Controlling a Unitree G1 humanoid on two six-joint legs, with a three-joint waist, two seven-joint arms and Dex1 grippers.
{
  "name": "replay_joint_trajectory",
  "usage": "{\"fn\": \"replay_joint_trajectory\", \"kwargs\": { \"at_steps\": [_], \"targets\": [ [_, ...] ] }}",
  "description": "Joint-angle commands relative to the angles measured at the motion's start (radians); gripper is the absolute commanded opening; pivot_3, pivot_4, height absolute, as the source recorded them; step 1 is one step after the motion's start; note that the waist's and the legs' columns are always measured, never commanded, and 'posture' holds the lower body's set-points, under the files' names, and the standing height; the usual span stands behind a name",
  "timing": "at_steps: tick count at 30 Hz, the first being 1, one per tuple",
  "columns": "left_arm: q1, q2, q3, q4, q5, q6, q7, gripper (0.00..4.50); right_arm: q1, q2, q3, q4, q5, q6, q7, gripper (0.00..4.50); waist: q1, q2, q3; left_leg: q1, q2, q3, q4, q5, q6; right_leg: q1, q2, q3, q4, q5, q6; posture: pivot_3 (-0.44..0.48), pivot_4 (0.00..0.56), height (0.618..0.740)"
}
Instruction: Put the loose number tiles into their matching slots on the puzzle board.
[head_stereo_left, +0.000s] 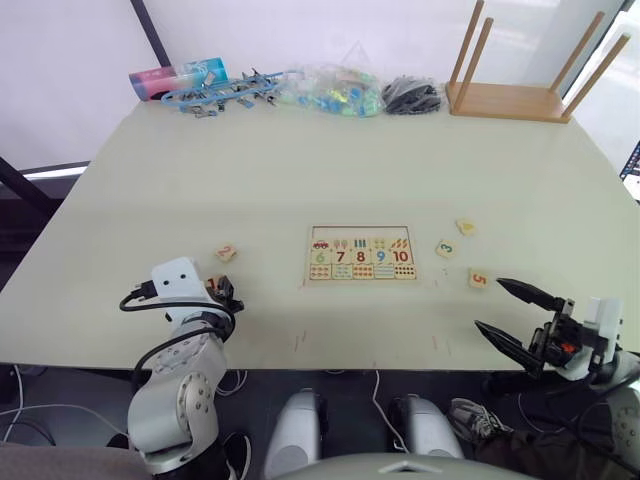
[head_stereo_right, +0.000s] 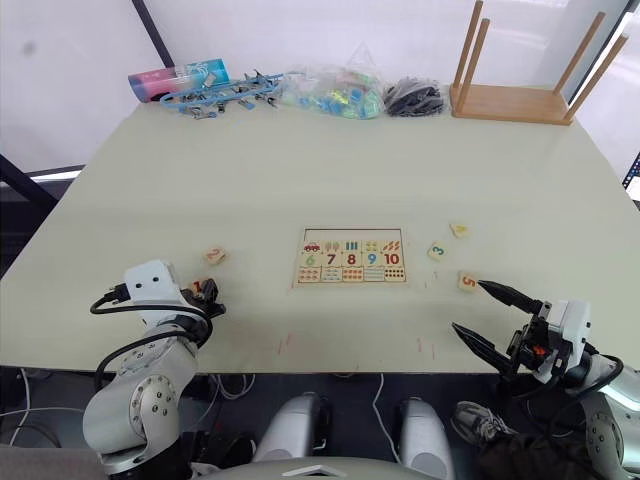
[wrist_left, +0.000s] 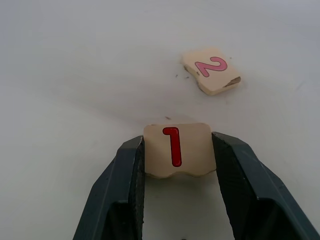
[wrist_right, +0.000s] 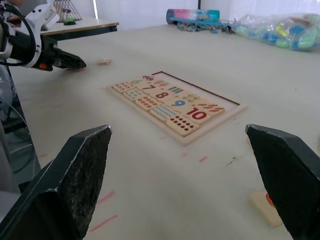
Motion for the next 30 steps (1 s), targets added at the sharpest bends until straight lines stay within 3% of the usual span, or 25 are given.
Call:
{"fn": "replay_joint_trajectory", "kwargs": {
  "at_steps": [1,6,8,13,18,25,30],
  "targets": [
    [-0.023,-0.012,0.026,-0.001,0.009,0.002,0.020,1.51,0.009,-0.030,0.001,-0.027,0.009,0.004,0.040,4.50,0.001,0.000,0.000,0.000,0.000,0.000,0.000,0.000,0.000,0.000,0.000,0.000,0.000,0.000,0.000,0.000,0.150,0.737],
    [-0.036,-0.015,0.034,0.011,0.009,0.015,0.017,1.51,0.007,-0.063,0.009,-0.019,0.008,-0.032,0.142,4.50,0.000,0.000,0.000,0.000,0.000,0.000,0.000,0.000,0.000,0.000,0.000,0.000,0.000,0.000,0.000,0.000,0.150,0.737],
    [-0.034,-0.018,0.037,0.008,0.005,0.019,0.013,2.54,-0.001,-0.067,0.011,-0.015,0.014,-0.054,0.184,4.50,0.000,0.000,0.000,0.000,0.000,0.000,0.000,0.000,0.000,0.000,0.000,0.000,0.000,0.000,0.000,0.000,0.150,0.737],
    [-0.024,-0.025,0.041,-0.012,-0.005,0.035,0.002,4.48,-0.021,-0.066,0.015,-0.002,0.029,-0.071,0.248,4.50,-0.003,0.000,0.000,0.001,0.000,0.000,0.000,0.000,0.000,0.000,0.001,0.000,0.000,0.000,0.000,0.000,0.150,0.737],
    [-0.016,0.003,0.054,-0.045,-0.022,0.060,-0.034,4.48,-0.030,-0.062,0.018,0.013,0.033,-0.065,0.261,4.50,-0.002,0.000,0.000,0.001,0.000,-0.001,0.000,0.000,0.000,0.000,0.001,0.001,0.000,0.000,0.000,0.000,0.150,0.737],
    [0.097,0.204,-0.048,-0.075,-0.003,-0.076,-0.186,4.48,-0.041,-0.055,0.031,0.009,0.021,-0.042,0.232,4.50,0.000,0.000,0.000,0.000,0.001,-0.001,0.000,0.000,0.000,0.000,0.002,0.001,0.000,0.002,-0.004,0.000,0.150,0.737],
    [0.171,0.361,0.005,-0.007,-0.040,-0.254,-0.380,4.48,-0.030,-0.032,0.044,-0.039,0.020,-0.035,0.182,4.50,0.001,0.001,0.000,0.000,0.001,-0.001,0.001,-0.002,-0.003,-0.002,0.002,0.001,0.000,0.001,-0.003,0.000,0.150,0.737]
  ]
}}
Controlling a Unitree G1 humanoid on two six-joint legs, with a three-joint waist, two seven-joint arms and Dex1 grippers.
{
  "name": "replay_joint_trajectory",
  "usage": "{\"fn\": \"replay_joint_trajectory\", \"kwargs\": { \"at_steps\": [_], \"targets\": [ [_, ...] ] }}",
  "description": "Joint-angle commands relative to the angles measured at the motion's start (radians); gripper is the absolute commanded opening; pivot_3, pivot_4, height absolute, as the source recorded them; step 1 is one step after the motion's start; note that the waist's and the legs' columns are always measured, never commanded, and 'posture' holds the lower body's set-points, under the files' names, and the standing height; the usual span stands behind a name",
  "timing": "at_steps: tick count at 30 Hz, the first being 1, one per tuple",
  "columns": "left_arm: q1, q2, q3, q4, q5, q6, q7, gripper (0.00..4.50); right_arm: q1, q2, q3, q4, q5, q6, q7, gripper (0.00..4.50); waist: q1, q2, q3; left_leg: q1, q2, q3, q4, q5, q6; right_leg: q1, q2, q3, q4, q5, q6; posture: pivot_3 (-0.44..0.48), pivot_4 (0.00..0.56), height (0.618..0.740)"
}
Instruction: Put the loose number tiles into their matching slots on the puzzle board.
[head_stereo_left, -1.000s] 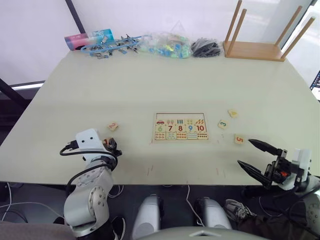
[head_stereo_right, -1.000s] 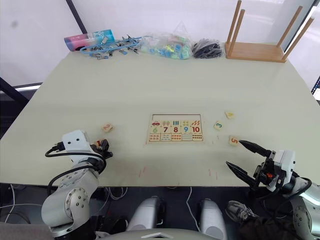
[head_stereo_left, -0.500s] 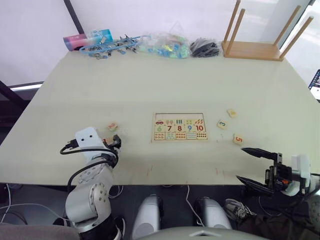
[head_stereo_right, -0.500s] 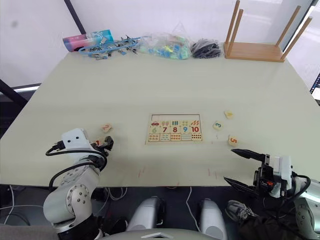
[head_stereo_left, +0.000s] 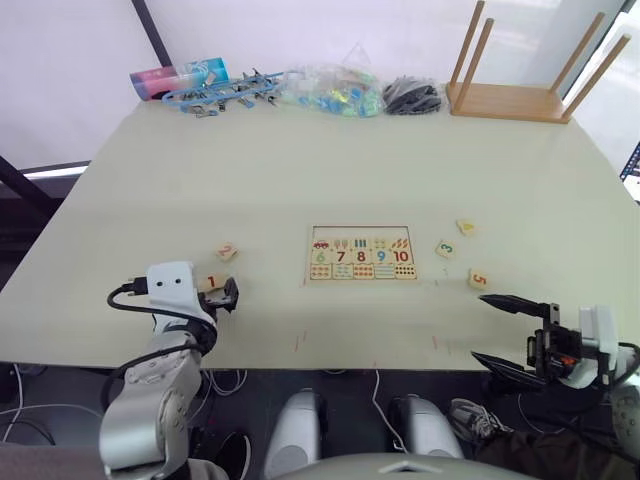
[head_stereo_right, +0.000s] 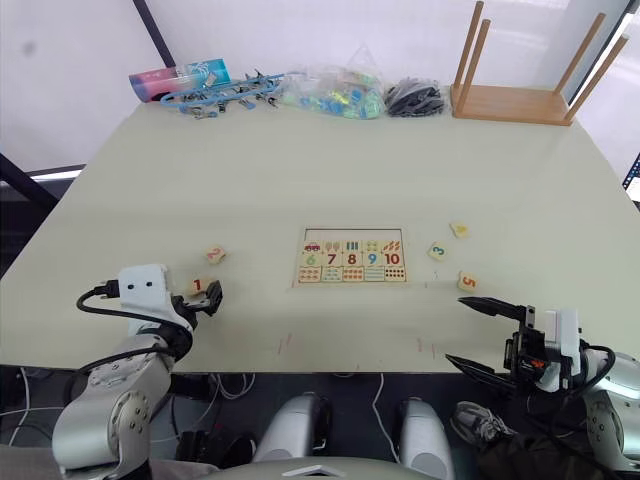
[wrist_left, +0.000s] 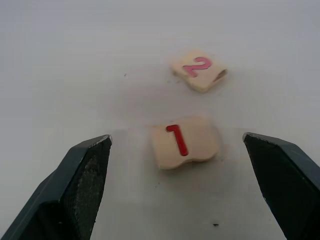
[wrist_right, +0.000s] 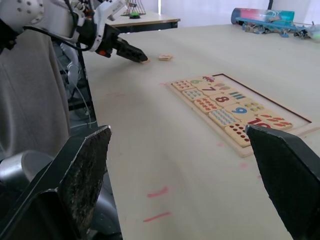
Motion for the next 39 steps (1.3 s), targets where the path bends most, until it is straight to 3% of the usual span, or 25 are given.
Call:
{"fn": "replay_joint_trajectory", "kwargs": {
  "at_steps": [1,6,10,18,24,29,39],
  "targets": [
    [0.006,0.083,0.060,0.047,-0.035,-0.148,-0.137,4.48,0.013,0.012,0.002,-0.058,0.008,0.003,-0.037,4.50,0.001,0.001,0.000,0.000,0.000,0.000,0.000,0.000,0.000,0.000,0.000,0.000,0.000,0.000,0.000,0.000,0.150,0.737],
    [-0.019,0.268,0.093,0.295,-0.119,-0.416,-0.477,4.48,0.044,0.027,0.004,-0.104,-0.015,0.013,-0.121,4.50,0.000,0.001,0.000,0.000,0.001,0.001,0.000,-0.001,-0.001,-0.001,-0.001,0.000,0.000,-0.002,0.002,0.000,0.150,0.737],
    [-0.014,0.352,0.072,0.422,-0.159,-0.558,-0.680,4.48,0.054,0.031,0.013,-0.121,-0.037,0.002,-0.158,4.50,-0.002,0.001,0.000,-0.002,0.001,0.005,-0.001,-0.001,-0.001,-0.003,-0.004,0.001,0.000,-0.001,0.003,0.000,0.150,0.737],
    [-0.227,0.590,0.003,0.831,-0.189,-0.743,-1.117,4.48,0.044,0.044,0.024,-0.119,-0.042,-0.025,-0.179,4.50,0.002,0.002,0.000,-0.001,0.003,0.008,-0.002,-0.001,-0.002,-0.004,-0.002,-0.002,0.000,-0.001,0.002,0.000,0.150,0.737],
    [-0.370,0.690,-0.091,1.145,-0.141,-0.968,-1.419,4.48,0.028,0.046,0.030,-0.110,-0.042,-0.031,-0.181,4.50,-0.003,0.001,0.000,-0.002,0.003,0.010,-0.003,0.000,0.001,-0.006,-0.004,-0.001,-0.001,-0.001,0.003,0.000,0.150,0.737],
    [-0.520,0.717,-0.190,1.407,-0.081,-1.150,-1.517,4.48,0.017,0.047,0.032,-0.106,-0.041,-0.033,-0.182,4.50,0.001,0.001,0.000,-0.002,0.003,0.013,-0.003,0.001,0.002,-0.006,-0.003,-0.002,-0.001,-0.001,0.002,0.000,0.150,0.737],
    [-0.673,0.684,-0.303,1.656,-0.022,-1.347,-1.518,4.48,0.006,0.048,0.037,-0.099,-0.034,-0.040,-0.174,4.50,-0.001,0.000,0.000,-0.002,0.003,0.013,-0.003,0.001,0.003,-0.006,-0.003,-0.002,0.001,-0.001,0.002,0.000,0.150,0.737]
  ]
}}
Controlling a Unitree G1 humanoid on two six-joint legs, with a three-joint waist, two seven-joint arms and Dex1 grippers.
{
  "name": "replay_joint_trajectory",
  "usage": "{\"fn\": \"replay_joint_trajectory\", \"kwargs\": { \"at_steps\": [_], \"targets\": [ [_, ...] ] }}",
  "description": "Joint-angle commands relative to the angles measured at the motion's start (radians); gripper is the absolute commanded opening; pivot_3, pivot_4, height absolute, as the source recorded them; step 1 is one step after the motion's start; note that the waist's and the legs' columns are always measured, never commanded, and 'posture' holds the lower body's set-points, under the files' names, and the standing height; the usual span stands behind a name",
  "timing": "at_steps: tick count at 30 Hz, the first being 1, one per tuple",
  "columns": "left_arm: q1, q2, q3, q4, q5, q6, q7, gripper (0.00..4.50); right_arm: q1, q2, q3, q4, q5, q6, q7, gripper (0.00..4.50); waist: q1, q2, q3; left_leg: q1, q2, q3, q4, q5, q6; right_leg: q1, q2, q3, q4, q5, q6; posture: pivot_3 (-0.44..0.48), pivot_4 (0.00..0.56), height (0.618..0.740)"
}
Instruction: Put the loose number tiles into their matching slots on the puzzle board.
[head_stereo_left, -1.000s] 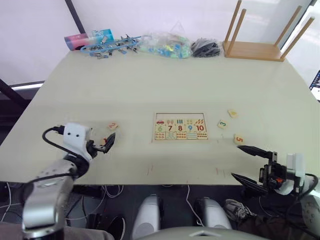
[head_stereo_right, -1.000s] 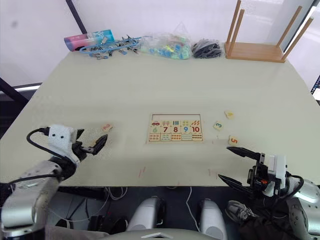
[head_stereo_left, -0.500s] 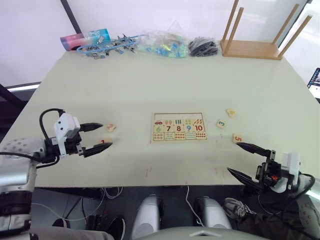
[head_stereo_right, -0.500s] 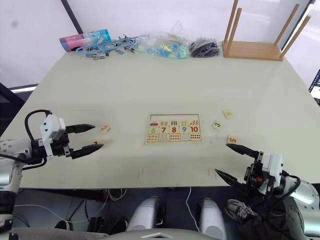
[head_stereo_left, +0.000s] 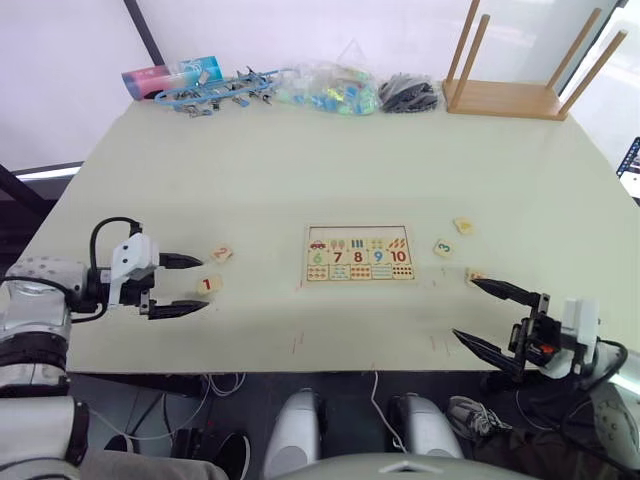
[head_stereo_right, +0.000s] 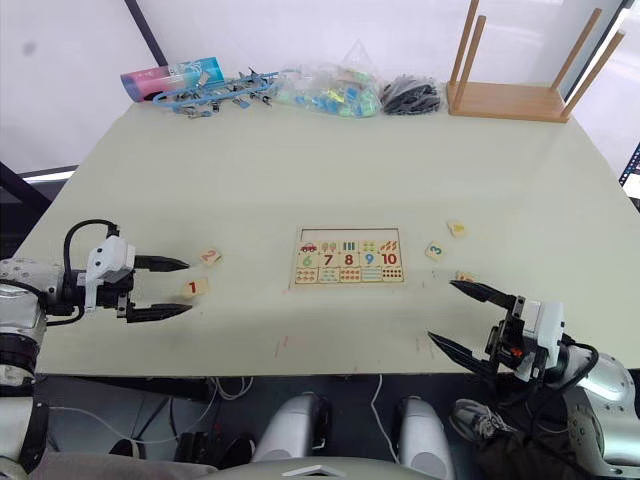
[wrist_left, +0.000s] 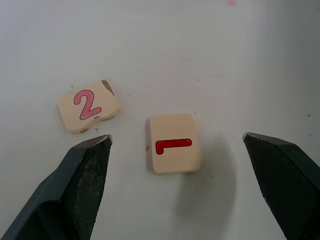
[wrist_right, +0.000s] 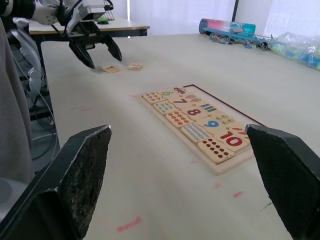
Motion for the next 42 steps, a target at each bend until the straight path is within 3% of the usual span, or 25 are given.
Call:
{"fn": "replay_joint_trajectory", "kwargs": {
  "at_steps": [1,9,12,16,18,31,42],
  "targets": [
    [-0.043,-0.015,-0.009,0.064,0.026,-0.060,-0.037,4.48,0.003,-0.001,-0.006,-0.011,0.021,-0.016,0.015,4.50,0.001,0.000,0.000,0.000,0.000,0.000,0.000,0.000,0.000,0.000,0.000,0.000,0.000,0.000,0.000,0.000,0.150,0.737],
    [-0.069,-0.010,-0.056,0.088,0.038,-0.056,-0.037,4.48,-0.002,-0.002,-0.009,0.000,0.025,-0.017,0.036,4.50,0.000,-0.001,0.000,0.000,0.000,0.000,0.001,0.000,0.000,0.000,0.000,0.000,0.001,0.000,0.000,0.000,0.150,0.737],
    [-0.077,-0.006,-0.064,0.095,0.056,-0.047,-0.037,3.71,-0.003,-0.002,-0.011,0.006,0.026,-0.019,0.042,4.50,0.000,-0.001,0.000,0.000,0.000,0.000,0.001,0.000,0.000,0.000,0.000,0.000,0.001,0.000,0.000,0.000,0.150,0.737],
    [-0.077,0.000,-0.074,0.100,0.065,-0.039,-0.037,1.73,-0.006,-0.001,-0.012,0.013,0.026,-0.022,0.049,4.50,-0.001,-0.001,0.000,0.001,0.000,0.000,0.001,0.000,0.000,0.000,0.000,0.000,0.001,0.000,0.000,0.000,0.150,0.737],
    [-0.073,0.003,-0.078,0.099,0.066,-0.039,-0.037,0.94,-0.007,-0.002,-0.012,0.016,0.027,-0.024,0.052,4.50,-0.001,-0.001,-0.001,0.001,0.000,0.000,0.001,0.000,0.000,0.000,0.000,0.000,0.001,0.000,0.000,0.000,0.150,0.737],
    [-0.093,0.044,-0.105,0.029,0.005,0.018,-0.037,0.94,0.006,0.009,-0.013,0.011,0.045,-0.028,0.062,4.50,-0.002,-0.001,-0.001,0.001,0.000,0.000,0.001,0.000,0.000,0.000,0.000,0.000,0.001,0.000,0.000,0.000,0.150,0.737],
    [-0.323,0.002,-0.248,-0.250,-0.089,0.290,-0.037,0.94,0.062,0.033,-0.035,0.002,0.067,-0.058,0.059,4.50,0.017,-0.003,0.001,0.000,0.000,-0.001,0.003,0.000,0.000,0.002,0.001,0.001,0.001,0.000,0.000,0.000,0.150,0.737]
  ]
}}
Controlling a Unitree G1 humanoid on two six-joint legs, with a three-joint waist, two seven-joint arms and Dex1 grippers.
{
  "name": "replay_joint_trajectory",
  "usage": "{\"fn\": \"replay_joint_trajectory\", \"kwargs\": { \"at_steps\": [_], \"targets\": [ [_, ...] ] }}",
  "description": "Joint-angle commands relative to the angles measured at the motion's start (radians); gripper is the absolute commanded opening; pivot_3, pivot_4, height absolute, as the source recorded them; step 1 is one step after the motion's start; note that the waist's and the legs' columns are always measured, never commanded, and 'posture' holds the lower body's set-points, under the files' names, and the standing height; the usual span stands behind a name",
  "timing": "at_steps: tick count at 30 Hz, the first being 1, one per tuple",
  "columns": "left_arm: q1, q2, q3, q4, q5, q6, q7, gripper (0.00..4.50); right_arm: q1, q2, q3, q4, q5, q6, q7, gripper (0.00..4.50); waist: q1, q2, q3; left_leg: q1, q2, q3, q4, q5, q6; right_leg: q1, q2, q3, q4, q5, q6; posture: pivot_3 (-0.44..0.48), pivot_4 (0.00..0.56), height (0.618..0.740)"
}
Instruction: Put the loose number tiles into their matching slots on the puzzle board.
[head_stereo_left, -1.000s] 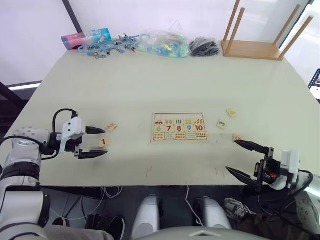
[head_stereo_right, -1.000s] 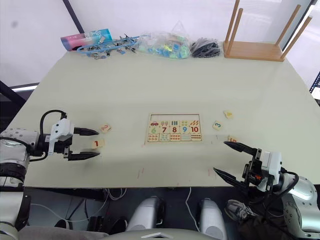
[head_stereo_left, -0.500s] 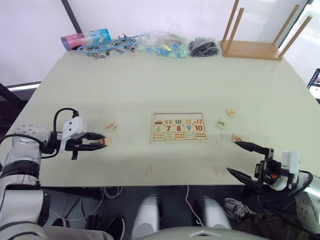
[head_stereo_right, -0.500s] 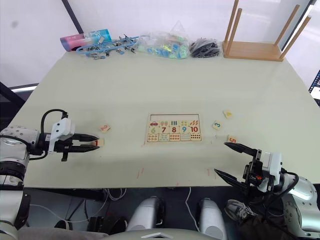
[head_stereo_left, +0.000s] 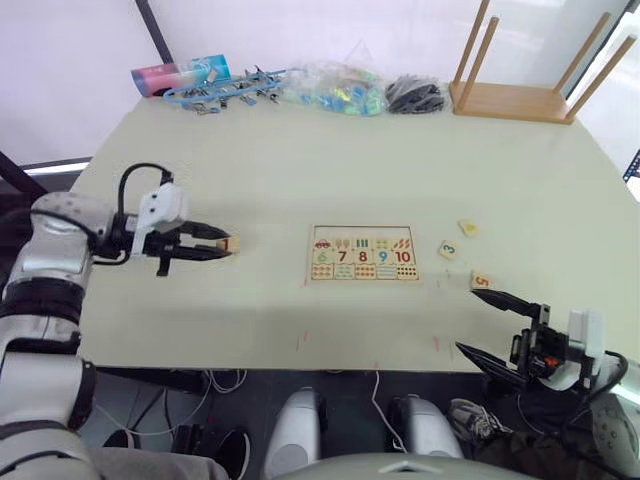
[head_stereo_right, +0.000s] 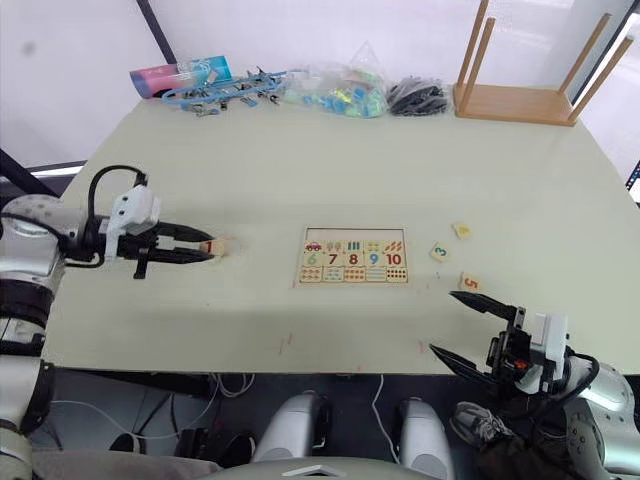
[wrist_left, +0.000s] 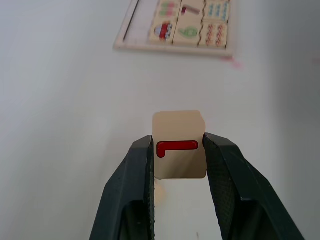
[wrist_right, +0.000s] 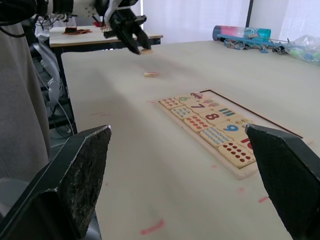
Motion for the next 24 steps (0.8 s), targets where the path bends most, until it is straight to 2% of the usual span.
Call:
{"fn": "replay_joint_trajectory", "kwargs": {
  "at_steps": [1,4,6,12,18,24],
  "targets": [
    [-0.069,-0.025,-0.033,-0.042,-0.009,0.053,-0.034,0.94,0.016,0.011,-0.035,-0.027,0.018,-0.032,-0.014,4.50,0.000,0.000,0.000,0.000,0.000,0.000,0.000,0.000,0.000,0.000,0.001,0.000,0.000,0.000,0.000,0.000,0.150,0.737],
    [-0.130,-0.069,-0.071,-0.028,0.008,0.063,-0.034,0.94,0.032,0.019,-0.047,-0.026,0.012,-0.044,-0.031,4.50,0.002,0.000,0.000,0.000,0.000,0.000,0.000,0.000,0.000,0.000,0.001,0.001,0.000,0.000,0.000,0.000,0.150,0.737],
    [-0.200,-0.130,-0.098,0.016,0.039,0.073,-0.034,0.94,0.050,0.025,-0.060,-0.028,0.009,-0.058,-0.043,4.50,0.003,0.000,0.000,0.000,0.000,0.000,0.001,0.000,0.000,0.000,0.001,0.001,0.000,0.000,0.000,0.000,0.150,0.737],
    [-0.343,-0.282,-0.118,0.205,0.164,0.023,-0.025,0.94,0.086,0.042,-0.068,-0.046,-0.002,-0.085,-0.076,4.50,0.005,-0.001,0.000,-0.001,-0.001,-0.002,0.004,0.000,0.000,0.001,0.009,0.011,0.000,0.000,0.000,0.000,0.150,0.737],
    [-0.423,-0.401,-0.123,0.422,0.305,-0.115,0.035,0.94,0.109,0.065,-0.060,-0.070,-0.019,-0.109,-0.115,4.50,-0.002,-0.001,0.001,-0.001,0.000,-0.002,0.005,0.000,0.000,0.000,0.016,0.020,0.000,0.000,0.000,0.000,0.150,0.737],
    [-0.477,-0.462,-0.116,0.573,0.422,-0.206,0.147,0.94,0.141,0.086,-0.058,-0.094,-0.035,-0.132,-0.148,4.50,-0.005,-0.001,0.001,-0.002,-0.001,-0.002,0.006,-0.001,0.001,0.000,0.017,0.023,0.000,0.000,0.000,0.000,0.150,0.737]
  ]
}}
